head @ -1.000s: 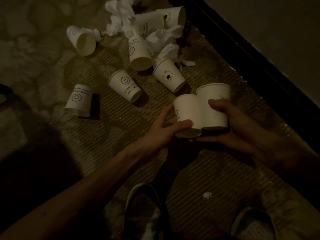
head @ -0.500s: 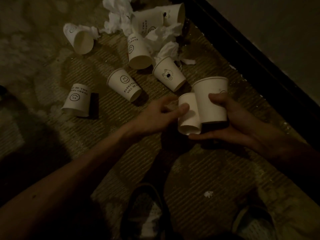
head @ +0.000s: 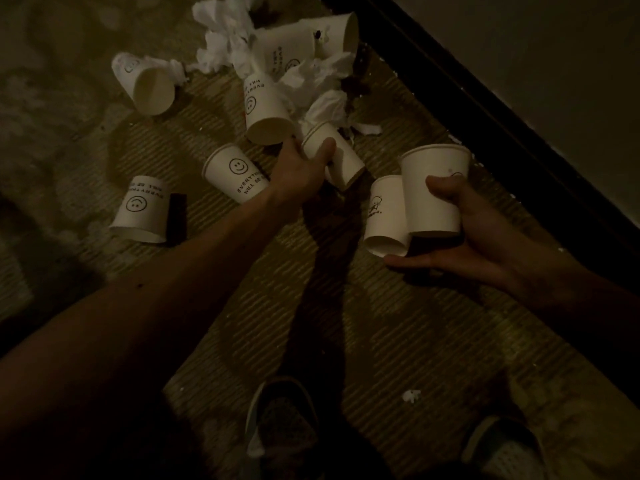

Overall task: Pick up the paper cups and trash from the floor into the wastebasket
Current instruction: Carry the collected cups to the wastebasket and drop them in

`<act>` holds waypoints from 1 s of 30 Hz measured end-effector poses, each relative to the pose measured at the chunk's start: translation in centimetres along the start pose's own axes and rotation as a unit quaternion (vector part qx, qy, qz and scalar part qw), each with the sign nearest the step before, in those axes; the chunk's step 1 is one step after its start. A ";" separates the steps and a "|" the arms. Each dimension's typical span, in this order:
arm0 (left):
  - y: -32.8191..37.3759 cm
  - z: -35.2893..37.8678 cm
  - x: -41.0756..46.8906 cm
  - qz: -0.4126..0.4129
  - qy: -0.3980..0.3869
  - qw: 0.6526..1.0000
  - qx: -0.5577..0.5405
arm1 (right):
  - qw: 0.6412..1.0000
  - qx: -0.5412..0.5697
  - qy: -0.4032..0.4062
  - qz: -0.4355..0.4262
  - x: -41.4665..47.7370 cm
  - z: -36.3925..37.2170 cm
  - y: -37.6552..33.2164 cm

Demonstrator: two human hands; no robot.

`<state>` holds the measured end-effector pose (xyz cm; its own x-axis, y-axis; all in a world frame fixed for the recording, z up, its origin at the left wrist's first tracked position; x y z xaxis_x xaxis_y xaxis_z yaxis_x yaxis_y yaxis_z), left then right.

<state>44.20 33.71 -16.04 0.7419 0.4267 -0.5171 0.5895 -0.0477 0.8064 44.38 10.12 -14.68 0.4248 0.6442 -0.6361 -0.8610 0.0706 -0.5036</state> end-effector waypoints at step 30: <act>20.6 1.9 -24.5 -0.084 -0.204 0.953 -0.208 | 0.999 0.033 -0.009 -0.011 -22.8 13.5 -13.0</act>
<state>38.77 20.57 12.65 0.7613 0.0057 -0.6483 0.5955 0.3893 0.7027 42.12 4.84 14.26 0.4400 0.6549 -0.6143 -0.8682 0.1355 -0.4774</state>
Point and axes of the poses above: each hand's wrist, its own x-axis towards the middle knuckle, its own z-axis out of the palm, y = z × x, the point moved 8 cm from there along x, towards the middle knuckle, and after that the axes turned 8 degrees about -y, right-handed, at the moved point
